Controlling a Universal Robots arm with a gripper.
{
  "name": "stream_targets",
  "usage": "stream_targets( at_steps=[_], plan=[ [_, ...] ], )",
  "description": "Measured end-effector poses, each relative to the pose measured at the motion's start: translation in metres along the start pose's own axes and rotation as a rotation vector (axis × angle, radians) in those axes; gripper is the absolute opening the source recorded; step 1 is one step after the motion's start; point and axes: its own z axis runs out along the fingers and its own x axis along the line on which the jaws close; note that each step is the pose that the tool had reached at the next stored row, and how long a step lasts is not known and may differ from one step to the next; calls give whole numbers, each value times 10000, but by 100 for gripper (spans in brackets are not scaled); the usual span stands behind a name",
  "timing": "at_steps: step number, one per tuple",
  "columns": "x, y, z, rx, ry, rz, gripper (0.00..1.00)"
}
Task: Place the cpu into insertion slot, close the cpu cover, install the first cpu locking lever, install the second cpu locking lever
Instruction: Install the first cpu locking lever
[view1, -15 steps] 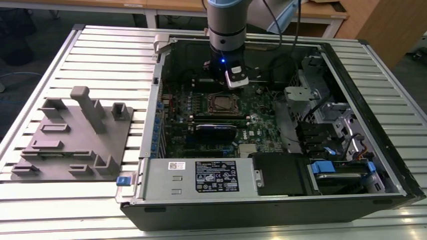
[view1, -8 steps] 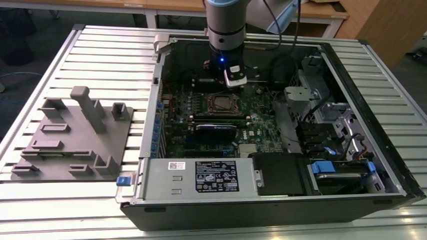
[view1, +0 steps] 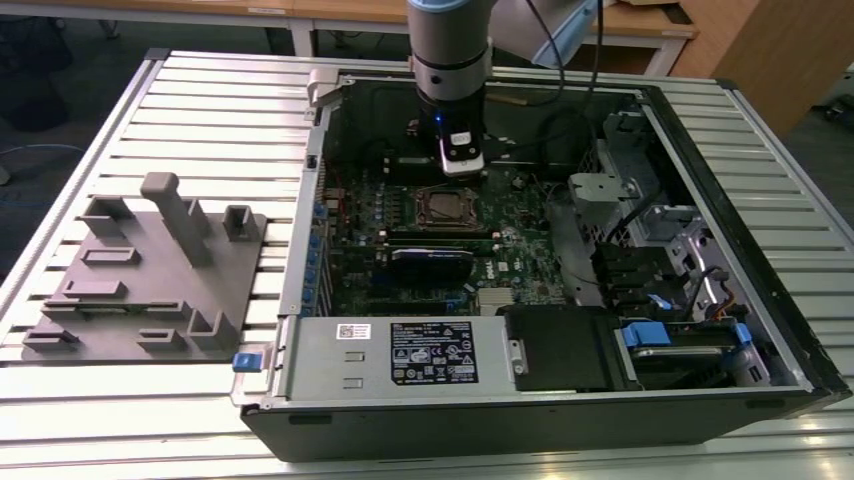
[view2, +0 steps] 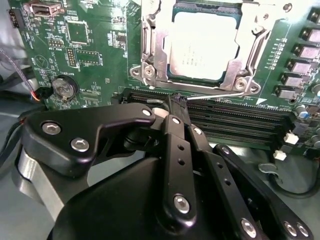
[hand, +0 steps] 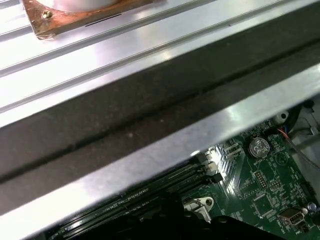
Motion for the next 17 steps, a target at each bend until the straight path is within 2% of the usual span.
stream_targets(
  at_steps=[4, 11, 17],
  plan=[
    [15, 5, 5, 18, -52, 239, 10],
    [21, 13, 16, 68, -179, 831, 10],
    [46, 40, 22, 77, -208, 967, 10]
  ],
)
